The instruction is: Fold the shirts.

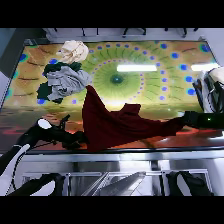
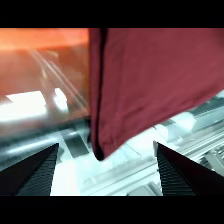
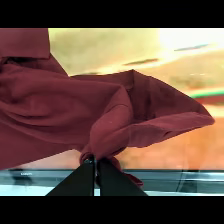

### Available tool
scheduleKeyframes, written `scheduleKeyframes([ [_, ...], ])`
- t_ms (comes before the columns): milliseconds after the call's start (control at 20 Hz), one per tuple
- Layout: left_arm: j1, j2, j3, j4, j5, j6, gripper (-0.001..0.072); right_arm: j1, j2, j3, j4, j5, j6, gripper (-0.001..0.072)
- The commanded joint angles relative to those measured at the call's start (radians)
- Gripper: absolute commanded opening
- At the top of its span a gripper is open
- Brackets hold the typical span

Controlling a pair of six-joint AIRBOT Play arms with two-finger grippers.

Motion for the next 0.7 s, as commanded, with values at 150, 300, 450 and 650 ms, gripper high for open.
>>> scheduleKeyframes([
  [150,-0.146,-0.149,0.006,-0.055,0.087,0.037,0.0649,0.0,0.001,0.0,0.001,-0.003,0.0,0.0027],
  [300,-0.23,-0.126,0.053,-0.052,0.142,0.037,0.0186,0.0,0.0,0.0,0.001,-0.012,0.0,0.0027],
  [450,-0.257,-0.077,0.072,-0.053,0.234,0.032,0.0017,0.0,0.0,0.0,0.002,-0.016,-0.003,0.0027],
  [650,-0.164,0.081,0.181,-0.047,0.084,0.037,0.0016,0.0,0.006,0.0,0.002,-0.029,-0.084,0.0027],
])
